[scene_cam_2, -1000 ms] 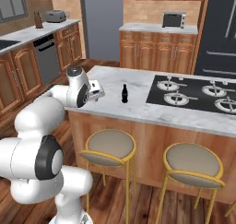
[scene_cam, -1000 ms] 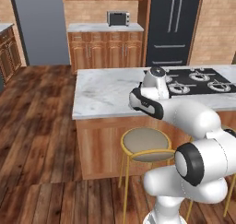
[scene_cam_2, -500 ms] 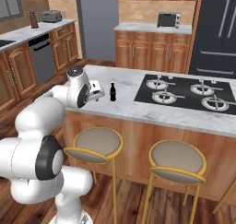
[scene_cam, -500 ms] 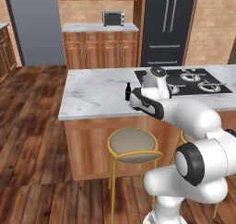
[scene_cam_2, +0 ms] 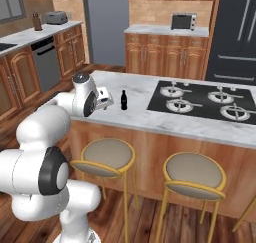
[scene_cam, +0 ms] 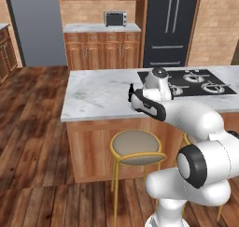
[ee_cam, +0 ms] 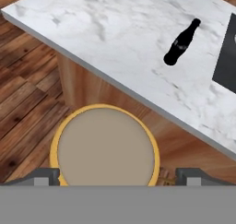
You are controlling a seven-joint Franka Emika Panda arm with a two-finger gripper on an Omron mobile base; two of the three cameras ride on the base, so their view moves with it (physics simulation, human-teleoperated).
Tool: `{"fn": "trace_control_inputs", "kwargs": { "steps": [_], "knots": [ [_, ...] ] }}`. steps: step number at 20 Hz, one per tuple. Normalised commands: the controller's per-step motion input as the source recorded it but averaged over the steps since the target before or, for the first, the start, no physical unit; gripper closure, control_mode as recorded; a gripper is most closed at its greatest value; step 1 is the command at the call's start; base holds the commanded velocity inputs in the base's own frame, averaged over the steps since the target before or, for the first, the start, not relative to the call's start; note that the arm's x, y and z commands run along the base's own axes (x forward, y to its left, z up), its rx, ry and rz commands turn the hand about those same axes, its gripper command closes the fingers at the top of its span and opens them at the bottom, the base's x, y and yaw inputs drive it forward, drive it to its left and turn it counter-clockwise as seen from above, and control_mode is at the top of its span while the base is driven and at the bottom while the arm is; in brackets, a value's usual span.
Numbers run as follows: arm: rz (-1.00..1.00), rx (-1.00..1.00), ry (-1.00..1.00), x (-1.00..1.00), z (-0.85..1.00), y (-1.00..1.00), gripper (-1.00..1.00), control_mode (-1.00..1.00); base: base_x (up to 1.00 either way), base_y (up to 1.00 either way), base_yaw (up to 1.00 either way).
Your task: Place the large bottle from the dining counter next to the other large bottle outside the sink, and place the small bottle from the dining counter next to the other small bottle inside the sink.
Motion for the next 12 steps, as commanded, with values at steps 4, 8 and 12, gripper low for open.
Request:
{"fn": "trace_control_inputs", "kwargs": {
  "steps": [4,8,12],
  "knots": [
    [0.00,0.00,0.00,0.00,0.00,0.00,-1.00,1.00,0.00,0.34,0.00],
    [0.00,0.00,0.00,0.00,0.00,0.00,-1.00,1.00,0.00,0.23,0.00],
    [0.00,0.00,0.00,0.00,0.00,0.00,-1.00,1.00,0.07,0.14,0.00]
  ]
}}
